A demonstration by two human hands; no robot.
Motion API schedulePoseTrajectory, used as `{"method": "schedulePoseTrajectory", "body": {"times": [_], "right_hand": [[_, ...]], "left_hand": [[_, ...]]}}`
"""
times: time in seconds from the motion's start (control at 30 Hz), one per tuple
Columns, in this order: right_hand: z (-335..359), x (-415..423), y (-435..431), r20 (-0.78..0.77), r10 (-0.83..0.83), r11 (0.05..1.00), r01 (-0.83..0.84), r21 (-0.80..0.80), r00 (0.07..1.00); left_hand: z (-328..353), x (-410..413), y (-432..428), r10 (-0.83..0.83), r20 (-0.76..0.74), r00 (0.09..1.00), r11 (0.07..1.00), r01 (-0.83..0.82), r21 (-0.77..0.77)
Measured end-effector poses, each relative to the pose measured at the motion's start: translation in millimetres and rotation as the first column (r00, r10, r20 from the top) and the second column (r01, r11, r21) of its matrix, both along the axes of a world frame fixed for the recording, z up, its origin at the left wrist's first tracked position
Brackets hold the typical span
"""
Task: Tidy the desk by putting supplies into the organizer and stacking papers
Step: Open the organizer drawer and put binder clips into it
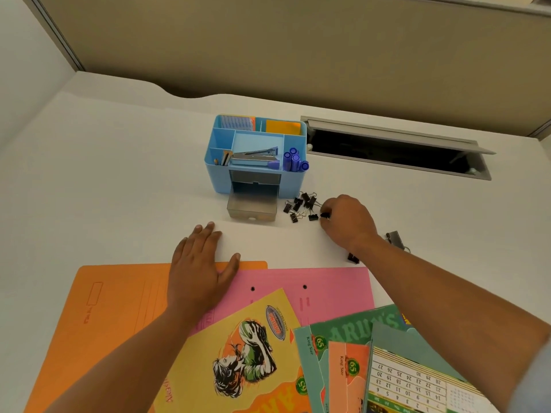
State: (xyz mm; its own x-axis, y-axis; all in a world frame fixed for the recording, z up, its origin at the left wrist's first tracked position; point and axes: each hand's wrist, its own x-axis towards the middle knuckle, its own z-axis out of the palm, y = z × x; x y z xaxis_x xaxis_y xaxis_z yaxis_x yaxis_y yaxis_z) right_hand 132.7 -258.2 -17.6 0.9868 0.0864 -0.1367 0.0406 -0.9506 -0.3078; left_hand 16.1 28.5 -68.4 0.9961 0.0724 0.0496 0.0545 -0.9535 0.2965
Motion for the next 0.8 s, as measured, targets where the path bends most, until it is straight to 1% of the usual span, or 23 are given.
{"method": "schedulePoseTrajectory", "body": {"times": [0.13,0.23,0.3,0.37,0.43,0.5,0.53,0.6,0.63,0.7,0.8], "right_hand": [[4.6,-2.4,0.5,-0.025,-0.04,0.999,0.04,-0.009,0.999],[9.8,-4.8,3.9,-0.027,-0.055,0.997,0.056,0.056,0.998],[18.0,-6.7,8.3,-0.031,-0.092,0.982,0.095,0.161,0.995],[28.5,-10.5,15.3,-0.04,-0.127,0.944,0.133,0.303,0.991],[36.7,-17.2,25.4,-0.066,-0.146,0.892,0.16,0.423,0.987],[39.2,-25.1,37.7,-0.134,-0.154,0.831,0.202,0.519,0.979],[39.1,-28.1,44.6,-0.184,-0.15,0.795,0.23,0.562,0.971],[38.3,-31.9,57.8,-0.289,-0.127,0.714,0.29,0.637,0.949],[38.5,-33.3,63.6,-0.328,-0.108,0.674,0.312,0.67,0.939],[38.8,-34.8,71.7,-0.369,-0.068,0.623,0.329,0.71,0.927],[40.2,-34.8,78.7,-0.374,-0.014,0.603,0.306,0.736,0.927]], "left_hand": [[1.8,-1.0,-0.1,0.006,0.017,1.0,1.0,-0.006,-0.02],[3.6,-1.3,-0.9,0.001,0.006,1.0,1.0,0.0,-0.029],[3.1,-1.3,-0.3,0.0,-0.001,1.0,0.999,0.0,-0.039],[5.4,-0.3,0.4,0.027,0.022,0.999,0.997,-0.025,-0.07],[14.8,3.1,-2.6,0.045,0.117,0.992,0.994,-0.033,-0.102],[30.7,9.4,-12.5,0.025,0.227,0.974,0.985,0.014,-0.17],[42.7,13.7,-20.1,-0.004,0.215,0.977,0.967,0.058,-0.248],[63.5,24.4,-35.2,-0.082,0.107,0.991,0.907,0.119,-0.403],[70.4,30.6,-40.9,-0.11,0.057,0.992,0.888,0.124,-0.442],[79.2,41.8,-47.7,-0.135,0.019,0.991,0.872,0.128,-0.472],[85.4,52.4,-48.2,-0.167,0.012,0.986,0.882,0.155,-0.445]]}}
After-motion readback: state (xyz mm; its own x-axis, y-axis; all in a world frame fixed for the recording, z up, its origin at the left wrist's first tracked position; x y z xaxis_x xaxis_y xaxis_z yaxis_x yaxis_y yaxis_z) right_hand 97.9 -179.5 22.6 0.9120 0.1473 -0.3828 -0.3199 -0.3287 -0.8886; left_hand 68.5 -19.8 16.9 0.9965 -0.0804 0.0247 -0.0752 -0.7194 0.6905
